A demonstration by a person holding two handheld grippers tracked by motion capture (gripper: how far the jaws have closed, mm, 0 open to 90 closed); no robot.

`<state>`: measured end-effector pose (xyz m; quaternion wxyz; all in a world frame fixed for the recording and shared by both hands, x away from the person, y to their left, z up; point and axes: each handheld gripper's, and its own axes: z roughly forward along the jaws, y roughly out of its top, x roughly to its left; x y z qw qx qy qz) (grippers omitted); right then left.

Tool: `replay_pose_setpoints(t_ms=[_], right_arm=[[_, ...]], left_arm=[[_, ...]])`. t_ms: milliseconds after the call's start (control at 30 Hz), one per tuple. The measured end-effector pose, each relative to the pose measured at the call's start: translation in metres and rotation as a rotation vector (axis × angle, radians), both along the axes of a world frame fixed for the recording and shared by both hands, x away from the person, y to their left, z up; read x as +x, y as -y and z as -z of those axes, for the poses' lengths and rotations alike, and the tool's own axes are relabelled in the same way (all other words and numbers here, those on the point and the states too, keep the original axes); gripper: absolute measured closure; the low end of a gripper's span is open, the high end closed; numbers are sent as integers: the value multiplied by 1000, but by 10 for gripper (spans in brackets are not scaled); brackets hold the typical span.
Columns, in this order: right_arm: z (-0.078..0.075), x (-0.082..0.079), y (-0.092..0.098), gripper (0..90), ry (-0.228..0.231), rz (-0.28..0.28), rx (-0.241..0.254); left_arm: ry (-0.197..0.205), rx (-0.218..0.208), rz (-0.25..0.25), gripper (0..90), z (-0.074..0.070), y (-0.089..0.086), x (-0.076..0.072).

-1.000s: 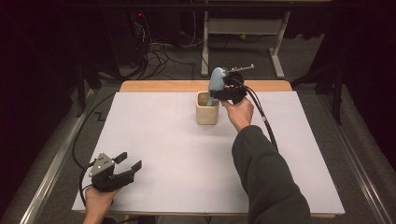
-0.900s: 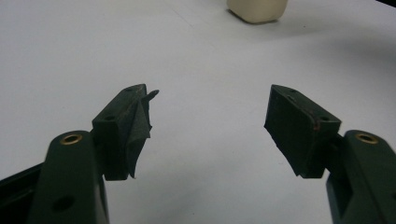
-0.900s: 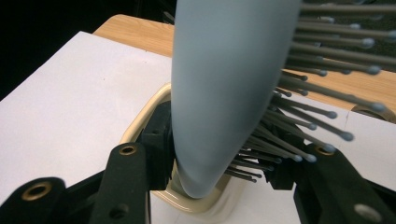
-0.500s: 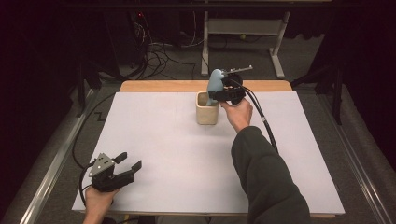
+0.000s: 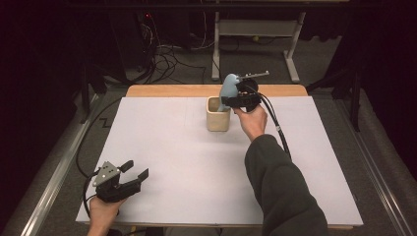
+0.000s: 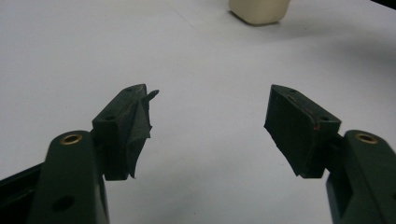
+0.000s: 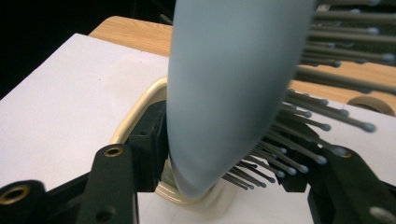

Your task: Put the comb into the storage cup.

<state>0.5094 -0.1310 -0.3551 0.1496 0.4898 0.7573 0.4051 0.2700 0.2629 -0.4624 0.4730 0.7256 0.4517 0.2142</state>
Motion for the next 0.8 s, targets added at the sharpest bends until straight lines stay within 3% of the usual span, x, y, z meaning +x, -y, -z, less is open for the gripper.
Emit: replay_pose_setpoints(t_ms=[167,367,533,800], right_arm=[[0,0,6,418,-7,-3,-22],[-6,-3,12,373,16,-15,-37],[-6,-10,18,339,78,-4,-33],[-6,-18,23,315,117,-16,-55]], left_arm=[[-1,-1,-3,316,0,0,0],[-3,5,-3,316,0,0,1],[-3,4,-2,315,0,0,0],[-7,-1,6,315,0,1,0]])
